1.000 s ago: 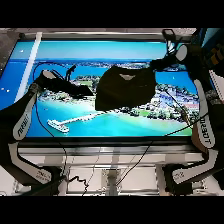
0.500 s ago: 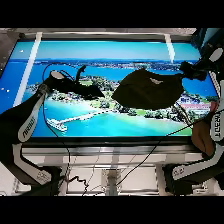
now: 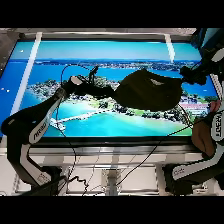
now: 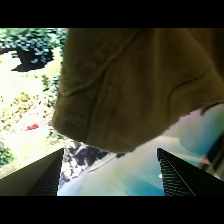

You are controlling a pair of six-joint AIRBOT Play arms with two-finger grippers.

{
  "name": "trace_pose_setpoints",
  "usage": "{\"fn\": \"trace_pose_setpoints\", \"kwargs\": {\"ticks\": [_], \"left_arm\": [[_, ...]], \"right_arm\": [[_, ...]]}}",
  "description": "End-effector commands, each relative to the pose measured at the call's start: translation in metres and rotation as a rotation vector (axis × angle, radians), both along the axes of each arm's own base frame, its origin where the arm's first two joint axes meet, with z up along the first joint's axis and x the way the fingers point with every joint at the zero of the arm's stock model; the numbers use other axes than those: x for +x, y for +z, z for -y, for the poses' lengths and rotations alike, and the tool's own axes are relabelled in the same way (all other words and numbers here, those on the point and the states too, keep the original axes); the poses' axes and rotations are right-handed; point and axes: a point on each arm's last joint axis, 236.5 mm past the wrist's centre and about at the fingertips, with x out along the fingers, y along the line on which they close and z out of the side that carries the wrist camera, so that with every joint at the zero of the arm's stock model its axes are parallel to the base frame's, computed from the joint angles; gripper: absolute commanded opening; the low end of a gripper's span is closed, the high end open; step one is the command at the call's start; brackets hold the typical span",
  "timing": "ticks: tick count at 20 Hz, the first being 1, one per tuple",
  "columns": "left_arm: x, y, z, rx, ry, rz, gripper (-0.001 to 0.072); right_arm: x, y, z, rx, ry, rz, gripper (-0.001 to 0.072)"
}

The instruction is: Fold the clothes and pants, and hang the long-sleeved shirts on hangers.

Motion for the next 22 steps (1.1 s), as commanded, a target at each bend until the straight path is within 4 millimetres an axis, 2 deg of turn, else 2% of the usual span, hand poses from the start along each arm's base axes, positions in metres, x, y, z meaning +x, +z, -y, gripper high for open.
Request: {"fn": "trace_pose_setpoints", "kwargs": {"ticks": [1,3,8,11,12,13,14,15,17,19,22], "left_arm": [[0.011,-0.029,-0.003,0.046,0.051,-0.001,0.0663],[0.018,-0.038,-0.004,0.052,0.084,0.005,0.0663],[0.017,-0.029,0.019,0.010,0.063,0.054,0.0661],[0.025,-0.028,0.032,0.029,0.104,0.119,0.0655],[0.027,-0.027,0.036,0.035,0.117,0.142,0.0532],[0.028,-0.026,0.040,0.037,0.121,0.155,0.0246],[0.027,-0.023,0.042,0.035,0.116,0.161,0.0025],[0.029,-0.018,0.042,0.029,0.118,0.169,0.0020],[0.045,0.006,0.028,0.015,0.154,0.211,0.0019],[0.069,0.051,-0.001,-0.013,0.218,0.283,0.0019],[0.101,0.155,-0.063,-0.067,0.333,0.462,0.0019]], "right_arm": [[0.000,0.001,-0.008,0.026,0.033,0.004,0.0039],[0.005,0.005,-0.019,0.066,0.064,0.034,0.0040],[0.019,0.013,-0.034,0.123,0.089,0.104,0.0039],[0.022,0.014,-0.041,0.123,0.110,0.114,0.0040],[0.022,0.014,-0.044,0.121,0.125,0.114,0.0040],[0.021,0.014,-0.048,0.124,0.132,0.111,0.0040],[0.021,0.015,-0.055,0.137,0.142,0.111,0.0040],[0.022,0.018,-0.062,0.153,0.153,0.118,0.0040],[0.024,0.033,-0.076,0.158,0.212,0.165,0.0040],[0.024,0.057,-0.089,0.156,0.242,0.224,0.0039],[0.023,0.116,-0.118,0.221,0.268,0.377,0.0039]]}}
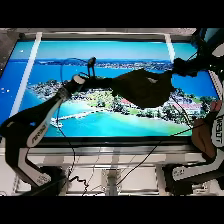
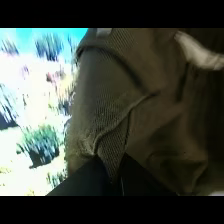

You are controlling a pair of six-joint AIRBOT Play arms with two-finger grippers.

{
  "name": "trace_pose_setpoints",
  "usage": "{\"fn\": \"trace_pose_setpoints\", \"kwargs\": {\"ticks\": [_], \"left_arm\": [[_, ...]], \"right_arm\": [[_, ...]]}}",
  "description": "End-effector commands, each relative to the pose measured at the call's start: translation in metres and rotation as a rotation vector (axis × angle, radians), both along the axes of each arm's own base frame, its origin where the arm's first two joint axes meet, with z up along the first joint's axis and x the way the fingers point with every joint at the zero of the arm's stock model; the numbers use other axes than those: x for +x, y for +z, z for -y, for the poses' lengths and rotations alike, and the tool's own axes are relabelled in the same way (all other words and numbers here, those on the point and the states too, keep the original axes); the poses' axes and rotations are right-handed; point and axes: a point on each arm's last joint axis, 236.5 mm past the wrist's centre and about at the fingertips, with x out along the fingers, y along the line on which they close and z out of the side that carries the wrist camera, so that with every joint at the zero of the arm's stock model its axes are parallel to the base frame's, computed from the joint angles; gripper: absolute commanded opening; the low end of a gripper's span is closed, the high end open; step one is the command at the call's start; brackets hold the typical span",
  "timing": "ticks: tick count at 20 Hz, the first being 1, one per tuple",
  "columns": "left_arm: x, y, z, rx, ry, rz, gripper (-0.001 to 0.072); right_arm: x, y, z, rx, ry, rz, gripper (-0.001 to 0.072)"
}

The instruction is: Fold the clothes and pants, and hang the long-sleeved shirts on hangers.

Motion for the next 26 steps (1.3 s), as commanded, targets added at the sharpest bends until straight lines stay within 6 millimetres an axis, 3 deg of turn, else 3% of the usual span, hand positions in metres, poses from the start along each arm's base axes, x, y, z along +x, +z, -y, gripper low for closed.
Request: {"fn": "trace_pose_setpoints", "kwargs": {"ticks": [1,3,5,7,9,11,14,17,19,21,23,26], "left_arm": [[0.026,0.115,-0.067,-0.050,0.124,0.206,0.0019],[0.020,0.191,-0.104,-0.077,0.184,0.338,0.0019],[0.003,0.247,-0.137,-0.037,0.223,0.467,0.0018],[-0.011,0.278,-0.171,0.094,0.264,0.579,0.0017],[-0.015,0.286,-0.198,0.150,0.324,0.582,0.0016],[-0.010,0.275,-0.208,0.218,0.336,0.573,0.0015],[0.006,0.238,-0.188,0.231,0.292,0.514,0.0016],[0.023,0.165,-0.154,0.224,0.211,0.357,0.0018],[0.019,0.110,-0.120,0.239,0.113,0.240,0.0019],[0.014,0.072,-0.095,0.251,0.047,0.168,0.0019],[0.012,0.047,-0.080,0.259,0.014,0.130,0.0020],[0.011,0.036,-0.074,0.263,0.003,0.115,0.0022]], "right_arm": [[-0.004,0.065,-0.042,0.103,0.057,0.161,0.0040],[-0.019,0.100,-0.071,0.117,0.125,0.235,0.0040],[-0.036,0.126,-0.092,0.100,0.173,0.290,0.0040],[-0.054,0.144,-0.107,0.061,0.203,0.332,0.0040],[-0.074,0.137,-0.109,0.025,0.168,0.302,0.0040],[-0.096,0.126,-0.127,0.068,0.134,0.313,0.0040],[-0.134,0.100,-0.162,0.174,0.082,0.355,0.0039],[-0.174,0.035,-0.191,0.247,0.065,0.276,0.0040],[-0.189,-0.016,-0.200,0.251,0.053,0.212,0.0040],[-0.193,-0.055,-0.197,0.252,0.005,0.176,0.0040],[-0.197,-0.079,-0.190,0.224,-0.013,0.147,0.0040],[-0.186,-0.082,-0.172,0.121,-0.011,0.215,0.0039]]}}
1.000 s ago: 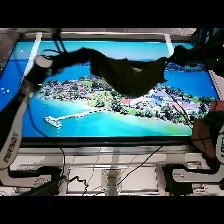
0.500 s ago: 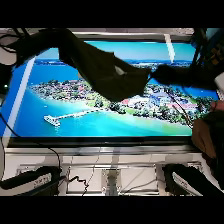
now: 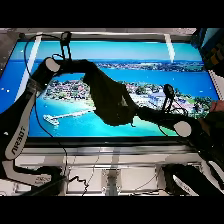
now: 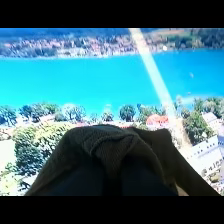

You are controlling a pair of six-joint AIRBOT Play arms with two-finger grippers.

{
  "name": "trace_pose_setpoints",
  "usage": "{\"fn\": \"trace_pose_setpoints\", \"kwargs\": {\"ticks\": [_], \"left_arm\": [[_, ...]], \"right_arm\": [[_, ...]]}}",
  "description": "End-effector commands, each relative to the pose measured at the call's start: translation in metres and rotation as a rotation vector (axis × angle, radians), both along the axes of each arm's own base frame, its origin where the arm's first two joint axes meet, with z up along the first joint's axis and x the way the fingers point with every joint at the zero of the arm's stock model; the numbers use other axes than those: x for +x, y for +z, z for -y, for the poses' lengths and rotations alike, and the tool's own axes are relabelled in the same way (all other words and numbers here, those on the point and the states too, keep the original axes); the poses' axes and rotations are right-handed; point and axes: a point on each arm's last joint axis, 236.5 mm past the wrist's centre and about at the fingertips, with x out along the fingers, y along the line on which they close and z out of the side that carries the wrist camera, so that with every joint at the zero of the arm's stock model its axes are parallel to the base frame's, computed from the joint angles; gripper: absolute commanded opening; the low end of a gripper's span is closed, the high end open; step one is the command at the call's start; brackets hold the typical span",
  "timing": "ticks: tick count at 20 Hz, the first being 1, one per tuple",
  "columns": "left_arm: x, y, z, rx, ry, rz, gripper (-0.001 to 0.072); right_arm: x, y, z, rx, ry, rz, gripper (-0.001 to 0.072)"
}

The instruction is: Fold the clothes and pants, and hang the long-sleeved shirts on hangers.

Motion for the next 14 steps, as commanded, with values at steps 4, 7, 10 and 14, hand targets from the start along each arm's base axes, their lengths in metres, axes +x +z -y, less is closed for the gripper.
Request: {"fn": "trace_pose_setpoints", "kwargs": {"ticks": [4,7,10,14], "left_arm": [[-0.007,-0.015,0.008,0.009,-0.029,-0.044,0.0720],[-0.017,0.005,-0.007,0.006,-0.040,-0.055,0.0720],[-0.037,0.035,-0.036,0.008,-0.049,-0.071,0.0720],[-0.078,0.056,-0.080,0.026,-0.073,-0.158,0.0706]], "right_arm": [[0.028,-0.001,0.031,-0.075,-0.121,0.136,0.0040],[0.044,-0.001,0.073,-0.086,-0.245,0.128,0.0080],[0.052,-0.002,0.111,-0.097,-0.350,0.113,0.0686],[0.050,-0.008,0.157,-0.179,-0.414,0.061,0.0683]]}}
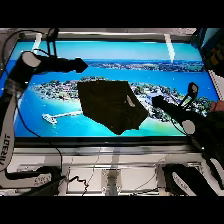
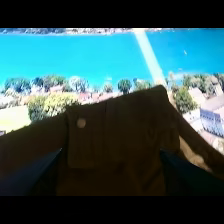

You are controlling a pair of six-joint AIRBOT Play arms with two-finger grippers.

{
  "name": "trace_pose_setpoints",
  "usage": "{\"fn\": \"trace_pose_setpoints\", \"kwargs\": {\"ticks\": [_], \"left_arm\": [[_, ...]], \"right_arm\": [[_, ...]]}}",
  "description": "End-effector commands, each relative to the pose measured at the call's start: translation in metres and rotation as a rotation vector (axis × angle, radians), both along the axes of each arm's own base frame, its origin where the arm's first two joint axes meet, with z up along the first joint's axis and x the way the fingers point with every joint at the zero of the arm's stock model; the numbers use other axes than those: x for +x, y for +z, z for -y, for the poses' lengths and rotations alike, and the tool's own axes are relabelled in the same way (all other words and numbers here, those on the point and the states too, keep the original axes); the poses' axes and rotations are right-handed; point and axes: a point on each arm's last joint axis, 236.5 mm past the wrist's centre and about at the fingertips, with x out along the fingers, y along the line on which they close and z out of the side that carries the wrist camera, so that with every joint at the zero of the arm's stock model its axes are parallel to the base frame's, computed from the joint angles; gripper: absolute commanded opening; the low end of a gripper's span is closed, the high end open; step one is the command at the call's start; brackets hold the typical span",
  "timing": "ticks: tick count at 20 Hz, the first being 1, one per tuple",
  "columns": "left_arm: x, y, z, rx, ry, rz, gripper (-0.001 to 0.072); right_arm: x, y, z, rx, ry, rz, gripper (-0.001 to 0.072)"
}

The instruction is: Fold the clothes and pants, and hang the long-sleeved shirts on hangers.

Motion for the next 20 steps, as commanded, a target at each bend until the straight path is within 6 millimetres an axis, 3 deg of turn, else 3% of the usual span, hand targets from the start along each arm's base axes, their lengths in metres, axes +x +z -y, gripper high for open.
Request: {"fn": "trace_pose_setpoints", "kwargs": {"ticks": [1,2,3,6,12,15,20], "left_arm": [[-0.046,0.006,-0.031,0.020,-0.056,-0.128,0.0594],[-0.056,0.001,-0.035,0.022,-0.072,-0.173,0.0535],[-0.063,-0.004,-0.038,0.017,-0.077,-0.216,0.0536],[-0.080,-0.018,-0.035,-0.014,-0.081,-0.292,0.0535],[-0.114,-0.042,-0.008,-0.125,-0.128,-0.414,0.0535],[-0.116,-0.055,-0.009,-0.129,-0.108,-0.437,0.0512],[-0.111,-0.061,-0.011,-0.128,-0.085,-0.429,0.0512]], "right_arm": [[-0.008,-0.014,0.040,-0.105,-0.017,-0.095,0.0657],[-0.014,-0.024,0.044,-0.138,0.022,-0.156,0.0611],[-0.017,-0.031,0.043,-0.168,0.085,-0.209,0.0609],[-0.006,-0.039,0.014,-0.147,0.312,-0.285,0.0610],[0.088,-0.040,-0.041,0.033,0.541,-0.256,0.0610],[0.125,-0.049,-0.070,0.116,0.621,-0.241,0.0610],[0.170,-0.067,-0.127,0.059,0.735,-0.183,0.0609]]}}
